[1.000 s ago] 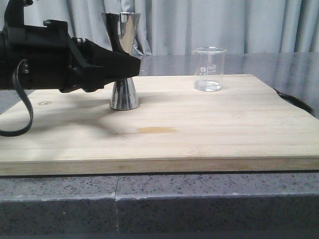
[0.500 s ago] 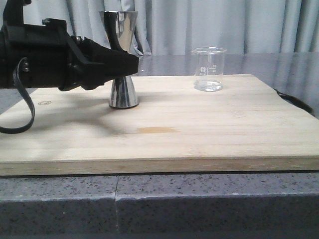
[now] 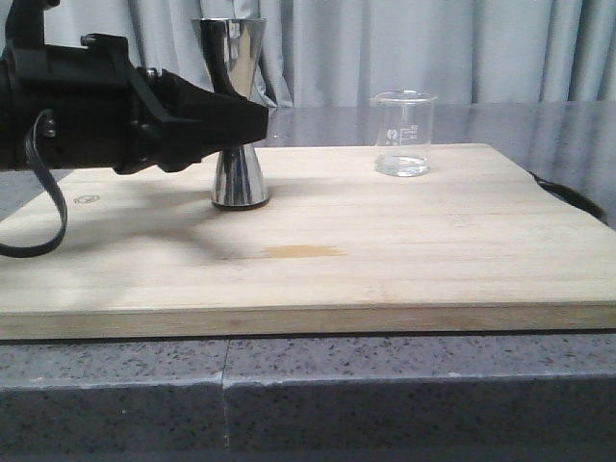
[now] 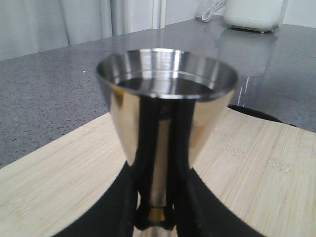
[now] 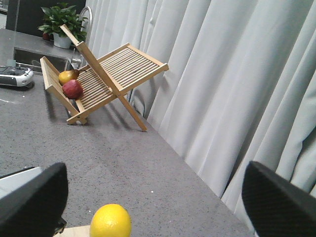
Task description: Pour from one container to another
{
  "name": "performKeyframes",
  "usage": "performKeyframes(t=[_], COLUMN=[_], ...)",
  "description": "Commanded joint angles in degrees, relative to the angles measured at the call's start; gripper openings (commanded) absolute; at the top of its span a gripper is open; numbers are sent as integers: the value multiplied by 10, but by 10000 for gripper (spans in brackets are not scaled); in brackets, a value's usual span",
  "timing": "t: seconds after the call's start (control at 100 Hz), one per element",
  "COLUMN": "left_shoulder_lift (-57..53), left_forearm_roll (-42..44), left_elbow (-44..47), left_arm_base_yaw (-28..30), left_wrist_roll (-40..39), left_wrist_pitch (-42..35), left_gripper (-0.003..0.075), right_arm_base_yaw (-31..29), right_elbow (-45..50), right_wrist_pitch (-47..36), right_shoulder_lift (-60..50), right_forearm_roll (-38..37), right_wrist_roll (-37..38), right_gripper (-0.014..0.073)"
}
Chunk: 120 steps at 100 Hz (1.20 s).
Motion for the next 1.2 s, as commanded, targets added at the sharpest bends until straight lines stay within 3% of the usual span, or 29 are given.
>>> performKeyframes(t=[0.0,1.02,1.1,1.19], left_shoulder_lift=[-19,-19,-19,-19], left_forearm_roll=[-23,-21,-19,-19], left_elbow=[-15,-15,-15,-15], left_arm_base_yaw=[2,2,2,2], left_wrist_roll=[-2,-2,-2,-2], left_wrist_pitch=[-55,-51,-51,-51], left_gripper=[-19,-15,20,110], right_arm_base_yaw=[-2,-2,-2,-2], right_elbow=[-20,-20,-20,-20], right_wrist_pitch=[18,18,18,18], right_shoulder_lift=[-23,-23,-23,-23], right_forearm_roll=[33,33,33,33], right_wrist_roll=[1,1,1,1], right_gripper=[648,648,648,648])
